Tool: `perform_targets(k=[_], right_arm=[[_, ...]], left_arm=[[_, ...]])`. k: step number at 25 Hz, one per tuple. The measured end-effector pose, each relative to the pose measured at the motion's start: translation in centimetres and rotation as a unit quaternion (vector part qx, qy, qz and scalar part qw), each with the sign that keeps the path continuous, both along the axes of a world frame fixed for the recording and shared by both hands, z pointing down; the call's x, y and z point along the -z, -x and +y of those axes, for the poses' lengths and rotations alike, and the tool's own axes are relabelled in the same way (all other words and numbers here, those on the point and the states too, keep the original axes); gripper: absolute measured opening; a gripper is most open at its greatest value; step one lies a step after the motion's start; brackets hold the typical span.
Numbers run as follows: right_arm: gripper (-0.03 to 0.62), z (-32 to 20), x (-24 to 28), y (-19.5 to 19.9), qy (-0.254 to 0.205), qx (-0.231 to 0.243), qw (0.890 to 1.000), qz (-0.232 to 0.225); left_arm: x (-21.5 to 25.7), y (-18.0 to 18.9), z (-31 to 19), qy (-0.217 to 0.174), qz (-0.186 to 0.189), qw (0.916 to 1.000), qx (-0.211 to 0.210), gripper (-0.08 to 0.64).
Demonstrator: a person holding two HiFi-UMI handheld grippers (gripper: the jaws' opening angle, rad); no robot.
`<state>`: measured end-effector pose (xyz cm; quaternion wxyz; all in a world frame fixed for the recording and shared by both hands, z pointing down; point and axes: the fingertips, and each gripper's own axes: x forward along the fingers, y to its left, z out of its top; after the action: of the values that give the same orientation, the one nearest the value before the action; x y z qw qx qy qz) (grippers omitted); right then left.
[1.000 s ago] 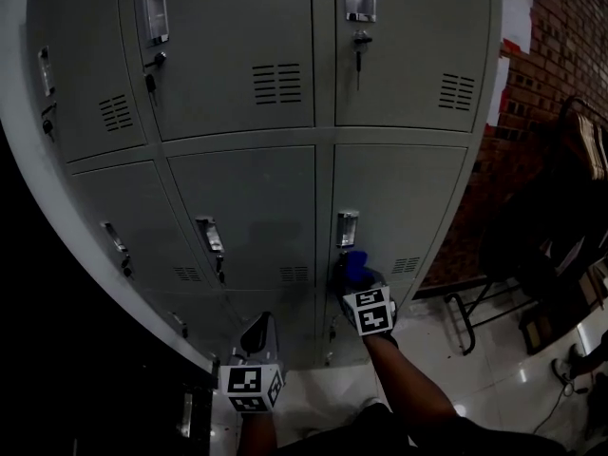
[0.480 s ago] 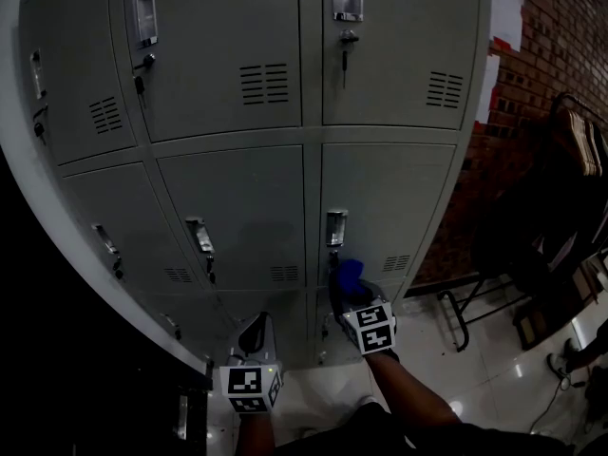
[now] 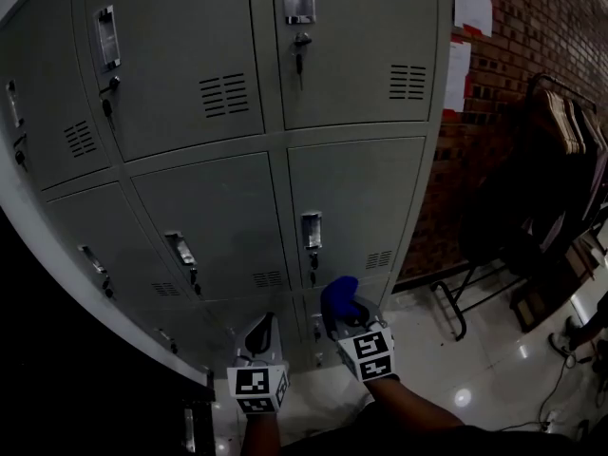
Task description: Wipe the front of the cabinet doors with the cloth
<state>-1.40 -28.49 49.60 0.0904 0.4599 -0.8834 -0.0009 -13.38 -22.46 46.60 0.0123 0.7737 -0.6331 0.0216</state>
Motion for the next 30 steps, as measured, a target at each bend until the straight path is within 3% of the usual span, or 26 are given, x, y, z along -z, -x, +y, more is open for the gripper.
perform_targets(k=[9, 30], right_arm=[[0.058, 0.8, 1.8, -2.0, -0.008, -0.009, 1.000, 0.002], [0.057, 2.3, 1.5, -1.6, -0.004, -0.003, 1.000, -0.004]], left_arm=[[0.8, -1.7, -0.3, -0.019, 0.001, 0.9997, -0.014, 0.014], [0.0, -1.2, 0.3, -0.004, 0.010, 0.9999, -0.010, 0.014]])
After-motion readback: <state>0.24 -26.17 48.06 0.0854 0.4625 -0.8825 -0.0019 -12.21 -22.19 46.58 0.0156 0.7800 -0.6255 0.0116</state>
